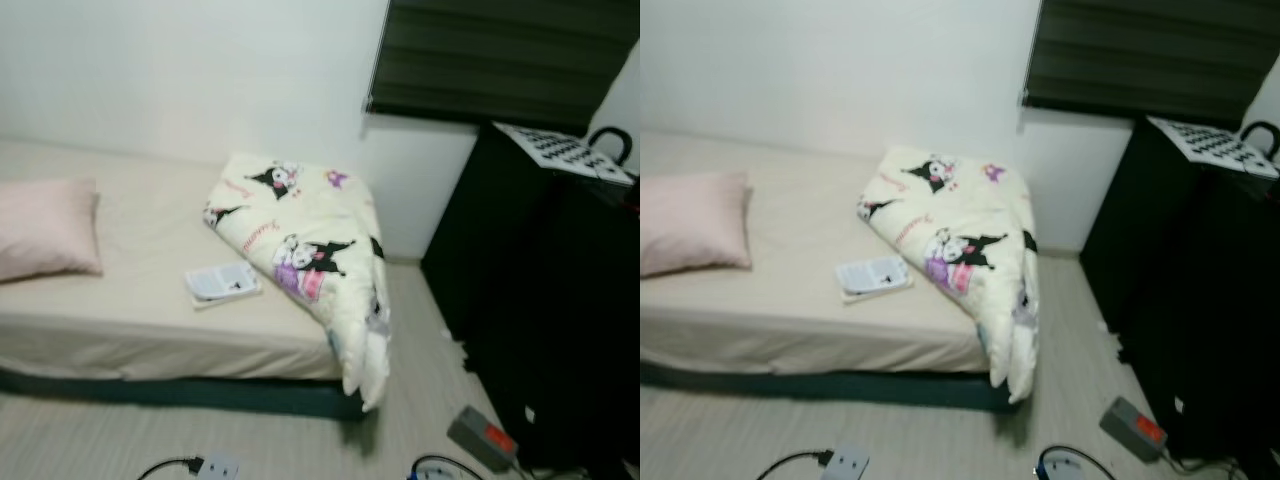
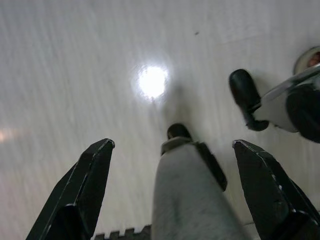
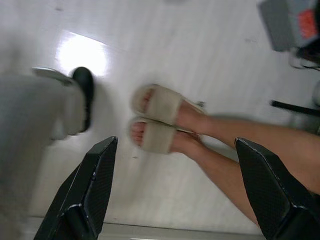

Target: Clean up the room

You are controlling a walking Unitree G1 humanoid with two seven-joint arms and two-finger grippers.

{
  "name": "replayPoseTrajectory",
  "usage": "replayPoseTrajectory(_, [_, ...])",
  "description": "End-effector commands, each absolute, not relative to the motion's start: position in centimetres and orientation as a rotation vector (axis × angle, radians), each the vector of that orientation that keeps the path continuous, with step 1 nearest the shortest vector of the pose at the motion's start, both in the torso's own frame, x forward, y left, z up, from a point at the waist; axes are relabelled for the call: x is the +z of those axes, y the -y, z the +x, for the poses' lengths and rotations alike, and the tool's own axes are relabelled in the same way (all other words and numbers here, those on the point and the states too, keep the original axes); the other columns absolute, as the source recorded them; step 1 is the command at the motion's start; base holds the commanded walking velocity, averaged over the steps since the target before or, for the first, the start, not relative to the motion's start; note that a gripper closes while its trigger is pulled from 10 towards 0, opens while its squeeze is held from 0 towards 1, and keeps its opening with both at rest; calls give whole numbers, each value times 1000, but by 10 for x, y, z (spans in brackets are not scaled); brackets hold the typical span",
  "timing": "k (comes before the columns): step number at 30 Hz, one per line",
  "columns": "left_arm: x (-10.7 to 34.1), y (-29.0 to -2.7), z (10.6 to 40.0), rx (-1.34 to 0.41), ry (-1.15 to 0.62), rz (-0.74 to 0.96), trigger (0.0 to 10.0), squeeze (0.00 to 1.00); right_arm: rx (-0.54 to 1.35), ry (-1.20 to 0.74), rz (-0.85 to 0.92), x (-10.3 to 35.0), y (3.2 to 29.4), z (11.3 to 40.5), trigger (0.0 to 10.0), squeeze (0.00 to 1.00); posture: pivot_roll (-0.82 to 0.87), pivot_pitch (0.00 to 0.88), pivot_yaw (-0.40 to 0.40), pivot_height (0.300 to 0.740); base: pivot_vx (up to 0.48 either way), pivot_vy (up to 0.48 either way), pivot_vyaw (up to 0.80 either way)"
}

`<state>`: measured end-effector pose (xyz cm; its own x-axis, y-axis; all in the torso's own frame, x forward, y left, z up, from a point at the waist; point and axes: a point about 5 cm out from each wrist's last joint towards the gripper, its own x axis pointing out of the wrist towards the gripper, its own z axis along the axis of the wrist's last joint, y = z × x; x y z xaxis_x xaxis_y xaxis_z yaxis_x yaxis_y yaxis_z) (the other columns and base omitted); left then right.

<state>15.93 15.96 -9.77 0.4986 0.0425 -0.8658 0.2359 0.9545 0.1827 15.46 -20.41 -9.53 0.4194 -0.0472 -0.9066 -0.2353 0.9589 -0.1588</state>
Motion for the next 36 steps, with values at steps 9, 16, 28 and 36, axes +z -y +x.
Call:
replayPoseTrajectory(9, [-99,-158,158,-109,-1063,273,10000,0,119,-1120,-273,-96,197,156,10000,0,-18,0,-92,740,0,0,587])
replayPoseTrajectory(16, [-99,-157,158,-102,-1069,242,10000,0,112,-1122,-278,-99,187,152,10000,0,-18,0,-89,740,0,0,108])
replayPoseTrajectory(28, [-97,-154,162,-141,-1071,212,10000,0,121,-1114,-268,-99,175,154,10000,0,-27,0,-72,740,67,0,0])
replayPoseTrajectory(36, [-97,-155,162,-154,-1071,222,10000,0,126,-1101,-252,-98,159,161,10000,0,-28,0,-65,740,269,0,0])
